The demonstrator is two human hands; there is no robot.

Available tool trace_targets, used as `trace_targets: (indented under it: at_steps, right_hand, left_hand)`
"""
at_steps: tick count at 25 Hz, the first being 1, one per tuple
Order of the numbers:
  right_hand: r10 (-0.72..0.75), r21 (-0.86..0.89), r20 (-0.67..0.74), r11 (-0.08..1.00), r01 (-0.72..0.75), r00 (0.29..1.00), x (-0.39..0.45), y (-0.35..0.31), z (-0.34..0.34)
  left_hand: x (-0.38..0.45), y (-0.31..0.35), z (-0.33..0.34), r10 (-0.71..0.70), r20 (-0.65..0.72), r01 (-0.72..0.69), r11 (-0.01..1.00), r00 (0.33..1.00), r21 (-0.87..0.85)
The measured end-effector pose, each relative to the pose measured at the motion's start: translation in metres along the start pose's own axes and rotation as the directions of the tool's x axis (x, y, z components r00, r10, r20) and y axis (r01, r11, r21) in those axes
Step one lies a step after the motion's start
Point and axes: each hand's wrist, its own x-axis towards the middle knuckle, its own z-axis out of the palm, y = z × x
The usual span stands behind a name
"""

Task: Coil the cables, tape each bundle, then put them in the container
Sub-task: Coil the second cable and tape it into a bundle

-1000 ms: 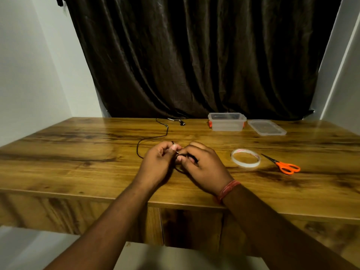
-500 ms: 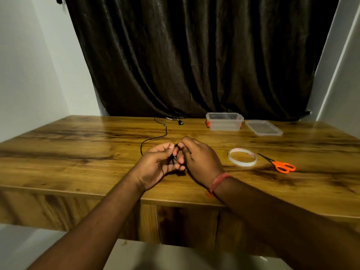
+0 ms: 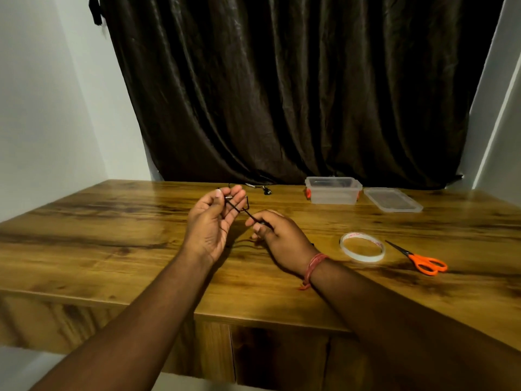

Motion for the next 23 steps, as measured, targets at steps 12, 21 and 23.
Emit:
trace_targets:
  at_steps: [12, 21, 23]
  right_hand:
    - [-0.248, -0.632, 0.302, 0.671, 0.388, 0.921, -0.001, -0.021, 0.007]
    - [-0.205, -0.215, -0.246, 0.965, 0.153, 0.947, 0.001, -0.015, -0.025]
    - [-0.162, -0.144, -0.28, 0.982, 0.126, 0.946, 0.003, -0.012, -0.027]
  left_hand:
    - [0.003, -0.007, 0.0, 0.024, -0.101, -0.008, 0.989, 0.995, 0.149]
    - [-0.022, -0.019, 0.005, -0.191, 0.283, -0.012, 0.811, 0.94, 0.585]
    - [-0.021, -0.015, 0.003, -0.268, 0.317, 0.081, 0.863, 0.91, 0.499]
